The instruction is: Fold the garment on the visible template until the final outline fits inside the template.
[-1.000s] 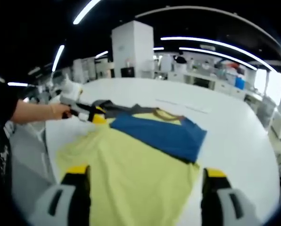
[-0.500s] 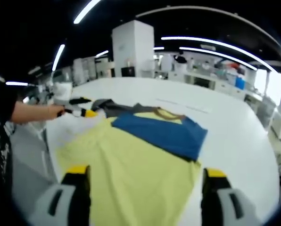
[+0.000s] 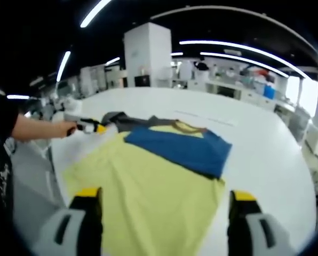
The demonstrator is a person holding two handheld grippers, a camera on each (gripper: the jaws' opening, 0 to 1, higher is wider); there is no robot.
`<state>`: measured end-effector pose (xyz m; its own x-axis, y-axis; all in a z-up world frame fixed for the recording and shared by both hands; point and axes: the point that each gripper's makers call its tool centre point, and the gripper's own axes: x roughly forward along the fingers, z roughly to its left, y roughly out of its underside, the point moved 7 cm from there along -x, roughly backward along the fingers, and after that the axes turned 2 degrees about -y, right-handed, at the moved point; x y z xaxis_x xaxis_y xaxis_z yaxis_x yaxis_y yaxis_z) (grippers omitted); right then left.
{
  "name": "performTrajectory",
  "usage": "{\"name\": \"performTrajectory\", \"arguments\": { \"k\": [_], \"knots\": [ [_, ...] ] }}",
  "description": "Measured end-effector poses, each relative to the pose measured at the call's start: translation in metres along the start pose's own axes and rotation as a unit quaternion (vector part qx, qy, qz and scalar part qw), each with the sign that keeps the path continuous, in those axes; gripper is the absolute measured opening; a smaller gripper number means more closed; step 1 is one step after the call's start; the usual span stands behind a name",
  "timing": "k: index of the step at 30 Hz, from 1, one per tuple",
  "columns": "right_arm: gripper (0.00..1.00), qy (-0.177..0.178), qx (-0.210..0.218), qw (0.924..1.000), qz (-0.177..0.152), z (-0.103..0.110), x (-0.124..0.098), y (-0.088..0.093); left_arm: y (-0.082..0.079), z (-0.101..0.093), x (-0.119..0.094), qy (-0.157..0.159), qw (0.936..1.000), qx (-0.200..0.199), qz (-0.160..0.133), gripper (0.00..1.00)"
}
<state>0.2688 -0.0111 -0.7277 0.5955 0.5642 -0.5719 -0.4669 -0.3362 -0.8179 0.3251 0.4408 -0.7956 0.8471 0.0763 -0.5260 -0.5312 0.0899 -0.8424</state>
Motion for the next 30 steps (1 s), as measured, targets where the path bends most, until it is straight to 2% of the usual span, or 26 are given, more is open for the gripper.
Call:
{"name": "performTrajectory", "arguments": {
  "k": [3, 7, 10, 11, 16, 17, 19, 22, 25, 30],
  "knots": [
    [0.99, 0.001, -0.001, 1.0, 0.003, 0.0, 0.0, 0.001, 0.001, 0.001, 0.001, 0.001, 0.9998, -0.019, 0.004, 0.29],
    [0.99, -0.001, -0.001, 1.0, 0.004, 0.003, 0.0, 0.001, -0.001, 0.012, 0.005, -0.002, 0.9997, -0.023, 0.01, 0.19],
    [0.99, -0.002, -0.001, 1.0, 0.003, 0.004, 0.0, 0.001, 0.0, 0.018, 0.003, -0.001, 0.9991, -0.041, 0.015, 0.04],
    [0.99, -0.003, -0.002, 1.0, 0.003, 0.005, 0.0, 0.001, 0.001, 0.02, 0.002, -0.005, 0.9989, -0.043, 0.016, 0.02],
    [0.99, -0.004, -0.005, 1.0, 0.003, 0.006, -0.001, 0.0, -0.002, 0.024, -0.006, 0.003, 0.999, -0.04, 0.017, 0.01],
    [0.99, -0.004, -0.005, 1.0, 0.003, 0.006, -0.002, 0.0, -0.004, 0.021, -0.011, 0.003, 0.9991, -0.033, 0.025, 0.01],
    [0.99, -0.003, -0.006, 1.0, 0.002, 0.005, -0.003, 0.0, -0.007, 0.028, -0.017, 0.002, 0.9989, -0.033, 0.033, 0.01],
    [0.99, -0.003, -0.006, 1.0, 0.002, 0.007, -0.004, 0.001, -0.016, 0.036, -0.026, 0.002, 0.9993, -0.029, 0.023, 0.01],
    [0.99, -0.005, -0.007, 1.0, 0.001, 0.009, -0.004, 0.001, -0.029, 0.038, -0.043, 0.003, 1.0, -0.003, 0.009, 0.01],
    [0.99, -0.006, -0.005, 1.0, -0.001, 0.01, -0.004, 0.002, -0.044, 0.034, -0.066, 0.0, 1.0, 0.009, -0.004, 0.01]
  ]
}}
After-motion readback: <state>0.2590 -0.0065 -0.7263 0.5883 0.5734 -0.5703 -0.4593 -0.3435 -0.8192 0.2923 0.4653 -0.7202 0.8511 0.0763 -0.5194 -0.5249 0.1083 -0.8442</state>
